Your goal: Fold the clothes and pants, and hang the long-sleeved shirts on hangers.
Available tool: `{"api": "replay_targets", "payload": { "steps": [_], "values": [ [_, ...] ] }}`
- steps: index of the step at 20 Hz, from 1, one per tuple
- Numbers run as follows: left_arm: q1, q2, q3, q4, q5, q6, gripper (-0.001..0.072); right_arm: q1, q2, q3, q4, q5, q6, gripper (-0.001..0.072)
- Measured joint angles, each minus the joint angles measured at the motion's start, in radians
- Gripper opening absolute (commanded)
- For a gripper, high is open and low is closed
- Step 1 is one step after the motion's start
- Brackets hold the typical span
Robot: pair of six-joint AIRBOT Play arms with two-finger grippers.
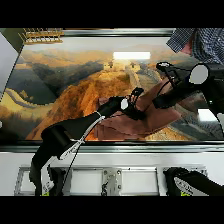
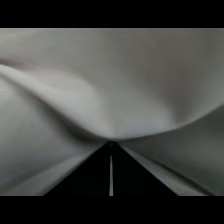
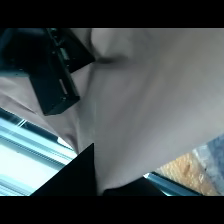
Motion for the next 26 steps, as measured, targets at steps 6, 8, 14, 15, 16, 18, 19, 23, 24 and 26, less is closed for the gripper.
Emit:
{"api": "replay_targets", "payload": {
  "steps": [6, 8, 14, 15, 16, 18, 19, 23, 24, 26],
  "values": [
    [0.015, -0.01, 0.038, 0.0, -0.021, -0.029, 0.0005, 0.029, 0.0, 0.005, 0.0, 0.003, 0.006, 0.002],
    [0.041, 0.022, 0.042, 0.0, -0.03, -0.031, 0.0005, 0.031, 0.0, 0.005, 0.0, 0.003, 0.007, 0.002],
    [0.179, 0.151, 0.043, 0.01, -0.07, -0.034, 0.0005, 0.055, 0.0, 0.005, 0.0, -0.012, 0.007, 0.0019],
    [0.207, 0.171, 0.043, 0.012, -0.079, -0.032, 0.0005, 0.067, -0.002, 0.005, 0.0, -0.018, 0.007, 0.002],
    [0.237, 0.192, 0.043, 0.012, -0.09, -0.029, 0.0005, 0.081, -0.004, 0.005, 0.0, -0.027, 0.007, 0.002],
    [0.297, 0.228, 0.043, 0.013, -0.116, -0.021, 0.0005, 0.116, -0.015, 0.005, 0.001, -0.053, 0.015, 0.002],
    [0.328, 0.248, 0.043, 0.014, -0.131, -0.015, 0.0005, 0.14, -0.025, 0.005, 0.003, -0.07, 0.02, 0.002],
    [0.454, 0.326, 0.043, 0.014, -0.182, -0.002, 0.0005, 0.267, -0.101, 0.005, 0.057, -0.201, 0.042, 0.0022],
    [0.486, 0.347, 0.043, 0.014, -0.192, 0.001, 0.0005, 0.304, -0.13, 0.005, 0.085, -0.255, 0.05, 0.0029],
    [0.551, 0.393, 0.043, 0.014, -0.218, 0.006, 0.0005, 0.393, -0.207, 0.005, 0.168, -0.408, 0.056, 0.0506]
  ]
}}
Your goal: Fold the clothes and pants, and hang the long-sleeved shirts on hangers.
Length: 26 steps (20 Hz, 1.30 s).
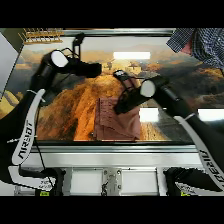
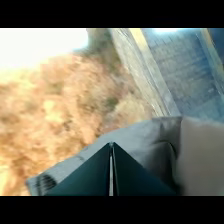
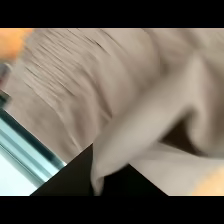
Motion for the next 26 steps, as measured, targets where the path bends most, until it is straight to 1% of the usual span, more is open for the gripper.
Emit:
{"api": "replay_targets", "payload": {
  "steps": [1, 3, 5, 8, 10, 13, 16, 19, 21, 23, 26],
  "values": [
    [0.032, 0.024, 0.0, 0.0, -0.012, 0.002, 0.0005, 0.044, -0.04, 0.002, 0.047, -0.085, 0.0, 0.072],
    [0.093, 0.069, 0.0, 0.0, -0.035, 0.003, 0.0005, 0.131, -0.131, 0.016, 0.15, -0.25, -0.022, 0.072],
    [0.149, 0.109, 0.0, 0.0, -0.054, 0.003, 0.0005, 0.196, -0.2, 0.048, 0.231, -0.355, -0.064, 0.072],
    [0.204, 0.153, -0.001, 0.0, -0.083, 0.008, 0.0004, 0.22, -0.214, 0.071, 0.272, -0.419, -0.098, 0.0719],
    [0.217, 0.183, -0.024, 0.0, -0.095, 0.014, 0.0005, 0.194, -0.179, 0.061, 0.251, -0.42, -0.098, 0.0719],
    [0.2, 0.24, -0.135, -0.001, -0.077, 0.029, 0.0005, 0.088, -0.072, -0.032, 0.152, -0.373, -0.054, 0.0719],
    [0.144, 0.303, -0.303, -0.002, -0.037, 0.034, 0.0005, -0.093, 0.065, -0.21, 0.064, -0.303, -0.019, 0.072],
    [0.066, 0.349, -0.447, -0.002, 0.005, 0.039, 0.0005, -0.307, 0.157, -0.4, 0.064, -0.236, -0.007, 0.072],
    [0.012, 0.37, -0.518, -0.003, 0.035, 0.04, 0.0005, -0.444, 0.181, -0.523, 0.153, -0.221, -0.027, 0.072],
    [-0.037, 0.381, -0.562, -0.003, 0.058, 0.04, 0.0005, -0.535, 0.181, -0.618, 0.294, -0.239, -0.091, 0.072],
    [-0.087, 0.39, -0.591, -0.003, 0.083, 0.041, 0.0005, -0.583, 0.138, -0.695, 0.494, -0.267, -0.197, 0.072]
  ]
}}
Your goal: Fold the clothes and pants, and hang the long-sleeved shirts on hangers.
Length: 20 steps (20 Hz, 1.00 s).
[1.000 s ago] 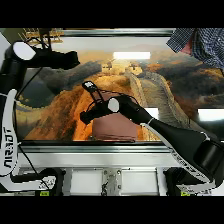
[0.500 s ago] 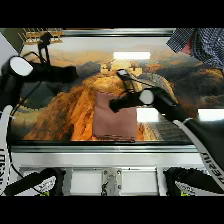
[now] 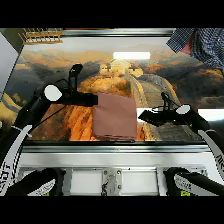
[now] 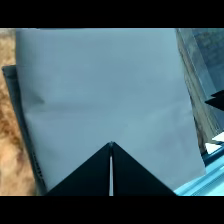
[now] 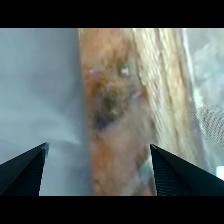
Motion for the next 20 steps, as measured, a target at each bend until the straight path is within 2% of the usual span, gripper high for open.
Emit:
{"api": "replay_targets", "payload": {
  "steps": [5, 6, 7, 8, 9, 10, 14, 17, 20],
  "values": [
    [-0.025, 0.004, -0.014, -0.002, 0.023, 0.002, 0.0005, 0.075, -0.127, -0.029, 0.324, -0.024, -0.158, 0.0696],
    [-0.027, 0.004, -0.014, -0.002, 0.025, 0.002, 0.0005, 0.101, -0.148, -0.026, 0.373, -0.029, -0.179, 0.055],
    [-0.027, 0.004, -0.015, -0.002, 0.026, 0.002, 0.0005, 0.131, -0.171, -0.021, 0.412, -0.045, -0.203, 0.0337],
    [-0.028, 0.004, -0.015, -0.002, 0.028, 0.002, 0.0005, 0.164, -0.193, -0.012, 0.438, -0.066, -0.225, 0.0219],
    [-0.029, 0.004, -0.016, -0.002, 0.028, 0.001, 0.0005, 0.192, -0.208, -0.001, 0.469, -0.072, -0.248, 0.0067],
    [-0.029, 0.004, -0.016, -0.002, 0.029, 0.001, 0.0005, 0.218, -0.218, 0.013, 0.502, -0.074, -0.274, 0.0022],
    [-0.029, 0.004, -0.016, -0.002, 0.03, -0.002, 0.0005, 0.245, -0.214, 0.068, 0.503, -0.088, -0.327, 0.0021],
    [-0.029, 0.004, -0.016, -0.002, 0.03, -0.002, 0.0005, 0.131, -0.144, 0.114, 0.288, -0.093, -0.211, 0.0022],
    [-0.029, 0.004, -0.016, -0.002, 0.03, -0.002, 0.0005, -0.1, -0.028, 0.141, 0.005, -0.101, -0.052, 0.0022]
  ]
}}
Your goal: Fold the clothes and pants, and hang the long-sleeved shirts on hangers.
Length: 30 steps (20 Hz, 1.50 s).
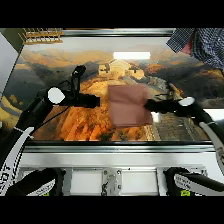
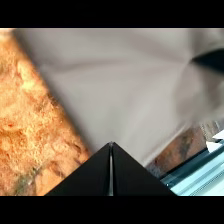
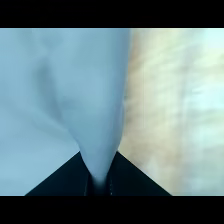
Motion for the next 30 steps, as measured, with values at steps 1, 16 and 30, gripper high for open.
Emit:
{"api": "replay_targets", "payload": {
  "steps": [1, 16, 30],
  "values": [
    [0.0, 0.0, 0.0, 0.0, 0.0, 0.0, 0.0005, -0.089, 0.037, 0.005, -0.074, -0.002, 0.037, 0.0021],
    [0.0, 0.0, 0.0, 0.0, 0.001, -0.001, 0.0005, -0.95, 0.201, -0.128, -0.378, 0.083, 0.256, 0.0023],
    [0.0, 0.0, 0.0, 0.001, 0.001, -0.001, 0.0006, -0.937, 0.478, -0.061, -0.578, 0.198, 0.22, 0.0537]
  ]
}}
